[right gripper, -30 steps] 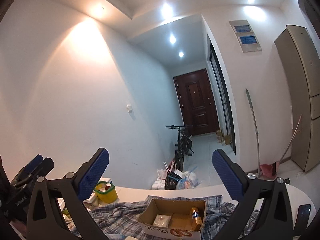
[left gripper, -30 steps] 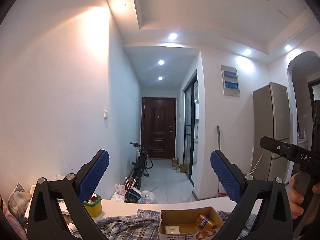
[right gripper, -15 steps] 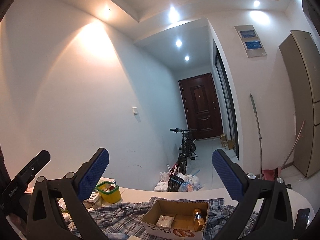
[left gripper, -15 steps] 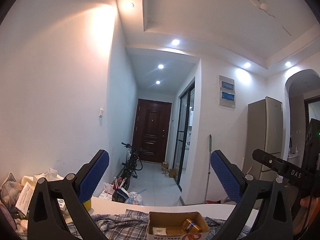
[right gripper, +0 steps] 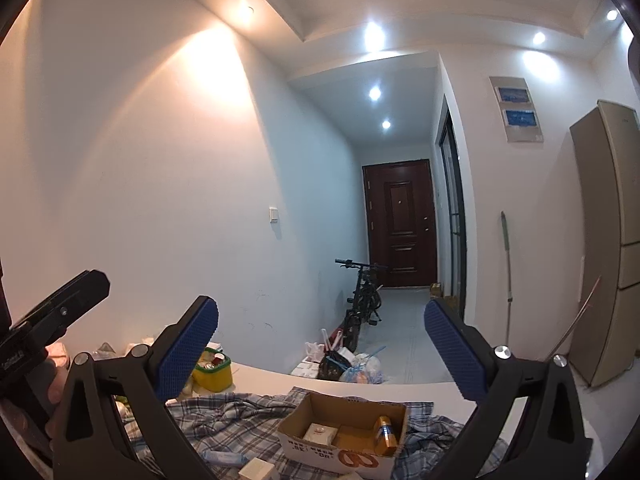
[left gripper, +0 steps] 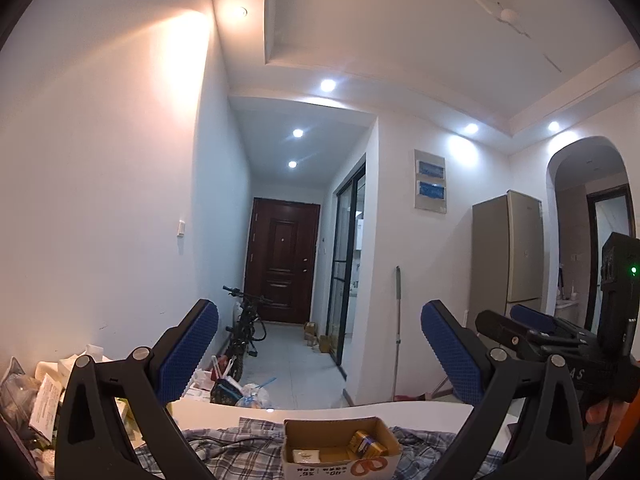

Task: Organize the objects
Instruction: 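Move both grippers back down toward the items on the plaid shirt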

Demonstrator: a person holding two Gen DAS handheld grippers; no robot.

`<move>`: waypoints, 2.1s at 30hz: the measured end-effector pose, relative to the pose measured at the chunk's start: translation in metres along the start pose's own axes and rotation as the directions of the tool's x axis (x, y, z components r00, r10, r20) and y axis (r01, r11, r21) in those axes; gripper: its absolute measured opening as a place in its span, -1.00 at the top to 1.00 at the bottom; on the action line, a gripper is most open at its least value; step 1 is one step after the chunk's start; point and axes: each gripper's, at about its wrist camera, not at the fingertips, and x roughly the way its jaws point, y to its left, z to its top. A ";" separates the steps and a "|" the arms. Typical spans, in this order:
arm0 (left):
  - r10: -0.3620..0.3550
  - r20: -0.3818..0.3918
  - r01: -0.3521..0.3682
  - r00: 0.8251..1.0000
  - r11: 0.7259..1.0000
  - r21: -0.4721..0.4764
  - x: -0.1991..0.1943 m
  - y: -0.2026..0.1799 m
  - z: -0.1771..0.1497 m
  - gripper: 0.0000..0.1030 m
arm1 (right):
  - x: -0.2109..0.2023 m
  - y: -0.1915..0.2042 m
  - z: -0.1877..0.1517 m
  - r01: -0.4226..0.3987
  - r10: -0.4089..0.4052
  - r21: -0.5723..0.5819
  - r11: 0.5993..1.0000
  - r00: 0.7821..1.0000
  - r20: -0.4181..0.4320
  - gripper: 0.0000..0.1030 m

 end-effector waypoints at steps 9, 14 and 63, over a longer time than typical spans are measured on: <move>0.016 -0.142 -0.009 0.990 0.999 0.051 0.010 -0.009 -0.030 -1.00 | -0.024 0.012 -0.023 0.029 -0.030 -0.037 0.999 0.999 -0.041 -1.00; 0.093 -0.124 -0.088 0.988 0.995 0.049 -0.017 -0.019 -0.064 -1.00 | -0.021 0.007 -0.048 0.041 -0.038 0.043 0.998 0.997 -0.060 -1.00; 0.117 -0.721 -0.097 0.683 0.993 0.069 0.120 0.014 -0.295 -1.00 | 0.116 -0.057 -0.229 0.164 -0.104 0.051 0.985 0.808 -0.580 -1.00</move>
